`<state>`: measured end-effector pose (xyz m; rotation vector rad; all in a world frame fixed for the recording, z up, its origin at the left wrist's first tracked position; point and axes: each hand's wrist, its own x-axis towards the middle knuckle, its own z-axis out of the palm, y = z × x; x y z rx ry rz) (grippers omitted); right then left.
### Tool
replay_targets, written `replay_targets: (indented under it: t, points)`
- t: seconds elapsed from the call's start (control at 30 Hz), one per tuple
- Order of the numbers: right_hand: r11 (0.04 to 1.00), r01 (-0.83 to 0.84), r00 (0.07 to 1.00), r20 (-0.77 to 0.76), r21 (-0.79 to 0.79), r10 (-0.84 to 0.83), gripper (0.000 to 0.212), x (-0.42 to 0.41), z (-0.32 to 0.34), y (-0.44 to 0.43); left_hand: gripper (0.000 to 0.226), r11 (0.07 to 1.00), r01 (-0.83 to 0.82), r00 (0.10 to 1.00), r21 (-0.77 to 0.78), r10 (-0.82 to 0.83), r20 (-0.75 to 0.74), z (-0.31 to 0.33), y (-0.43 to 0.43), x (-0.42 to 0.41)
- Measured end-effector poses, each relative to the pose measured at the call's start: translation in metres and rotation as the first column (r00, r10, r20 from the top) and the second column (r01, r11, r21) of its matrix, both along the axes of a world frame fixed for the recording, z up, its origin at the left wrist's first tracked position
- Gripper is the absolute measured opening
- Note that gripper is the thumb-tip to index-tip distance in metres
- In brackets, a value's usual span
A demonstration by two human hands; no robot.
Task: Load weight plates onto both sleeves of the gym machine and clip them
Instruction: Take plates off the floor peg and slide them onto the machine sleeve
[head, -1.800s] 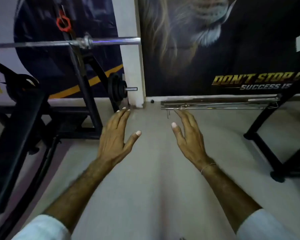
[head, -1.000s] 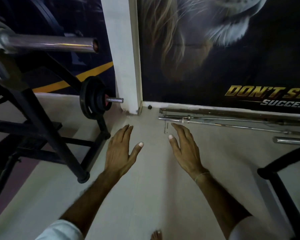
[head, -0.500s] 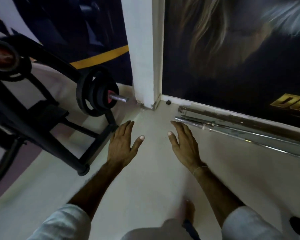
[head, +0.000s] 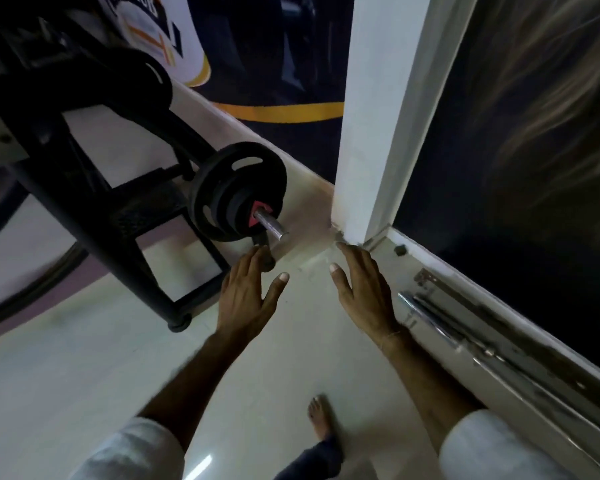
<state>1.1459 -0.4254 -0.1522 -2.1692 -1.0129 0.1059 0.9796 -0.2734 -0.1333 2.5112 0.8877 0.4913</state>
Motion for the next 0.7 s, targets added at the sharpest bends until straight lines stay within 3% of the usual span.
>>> replay_targets:
  t: [0.4, 0.57, 0.7]
  points:
    - [0.965, -0.242, 0.969, -0.074, -0.104, 0.235, 0.057, 0.154, -0.041, 0.132, 0.070, 0.953, -0.285, 0.957, -0.107, 0.275, -0.093, -0.050, 0.090, 0.137]
    - [0.919, -0.377, 0.923, -0.130, -0.117, 0.363, 0.050, 0.211, -0.077, 0.221, 0.074, 0.896, -0.428, 0.898, -0.121, 0.407, -0.165, -0.089, 0.154, 0.180]
    - [0.877, -0.470, 0.878, -0.157, -0.102, 0.452, 0.051, 0.241, -0.128, 0.299, 0.071, 0.827, -0.540, 0.842, -0.157, 0.525, -0.129, -0.134, 0.208, 0.205]
